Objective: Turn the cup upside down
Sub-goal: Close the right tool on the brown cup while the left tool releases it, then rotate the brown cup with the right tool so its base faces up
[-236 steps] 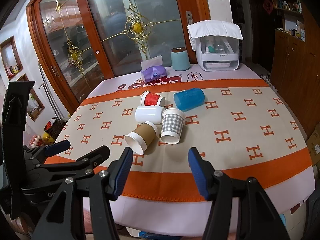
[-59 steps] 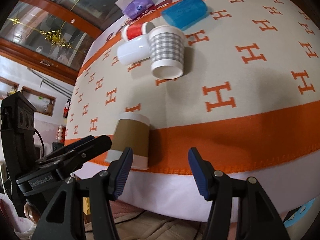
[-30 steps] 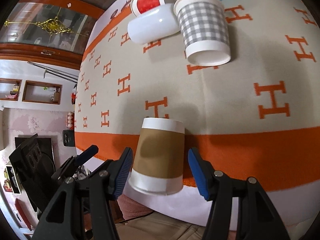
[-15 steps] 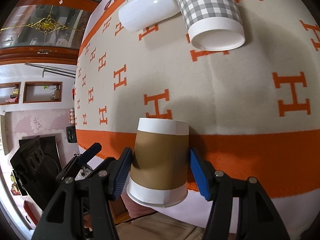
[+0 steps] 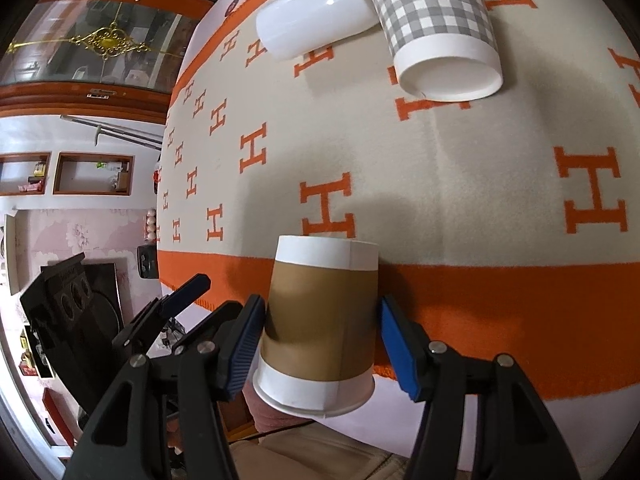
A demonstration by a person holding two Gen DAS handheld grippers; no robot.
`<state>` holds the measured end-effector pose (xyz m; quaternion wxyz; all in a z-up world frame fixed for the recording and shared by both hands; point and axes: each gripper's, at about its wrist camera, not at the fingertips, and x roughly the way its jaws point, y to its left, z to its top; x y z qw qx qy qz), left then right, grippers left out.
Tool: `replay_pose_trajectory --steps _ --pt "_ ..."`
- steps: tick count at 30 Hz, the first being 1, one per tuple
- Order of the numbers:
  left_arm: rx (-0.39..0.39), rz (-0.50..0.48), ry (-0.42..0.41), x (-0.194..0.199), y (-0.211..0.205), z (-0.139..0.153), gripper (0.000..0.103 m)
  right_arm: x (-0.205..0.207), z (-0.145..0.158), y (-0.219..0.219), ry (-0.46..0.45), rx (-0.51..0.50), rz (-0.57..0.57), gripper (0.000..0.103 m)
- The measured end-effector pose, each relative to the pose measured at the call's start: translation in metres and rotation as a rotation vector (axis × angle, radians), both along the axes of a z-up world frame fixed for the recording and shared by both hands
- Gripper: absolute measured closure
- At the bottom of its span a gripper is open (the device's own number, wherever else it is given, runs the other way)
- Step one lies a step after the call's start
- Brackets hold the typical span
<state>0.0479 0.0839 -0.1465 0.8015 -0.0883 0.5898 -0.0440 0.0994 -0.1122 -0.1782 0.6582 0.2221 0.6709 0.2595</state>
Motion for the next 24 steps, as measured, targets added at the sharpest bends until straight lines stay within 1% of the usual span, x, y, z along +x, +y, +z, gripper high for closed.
replay_pose_trajectory --steps 3,6,8,12,14,18,20,24 --pt "0.003 -0.008 0.001 0.001 -0.003 0.0 0.018 -0.002 0.004 -0.003 -0.018 -0.003 0.002 0.045" --pt "0.009 -0.013 -0.001 0.002 -0.006 0.0 0.018 -0.005 0.016 -0.007 -0.085 -0.028 -0.004 0.045" --pt "0.017 -0.013 -0.01 0.003 -0.008 0.001 0.018 -0.009 0.026 -0.011 -0.16 -0.037 -0.021 0.045" --pt "0.036 -0.01 -0.049 0.002 -0.013 0.006 0.018 -0.016 0.048 -0.012 -0.372 -0.129 -0.043 0.045" --pt "0.047 -0.012 -0.068 0.002 -0.017 0.009 0.018 -0.019 0.052 -0.011 -0.454 -0.153 -0.043 0.045" --pt "0.084 0.005 -0.117 0.002 -0.021 0.014 0.018 -0.02 0.051 -0.004 -0.619 -0.21 -0.043 0.045" --pt "0.1 0.026 -0.136 0.002 -0.02 0.016 0.018 -0.019 0.048 0.0 -0.677 -0.243 -0.051 0.045" --pt "0.078 0.057 -0.144 0.003 -0.014 0.016 0.018 -0.023 0.038 0.009 -0.781 -0.288 -0.02 0.045"
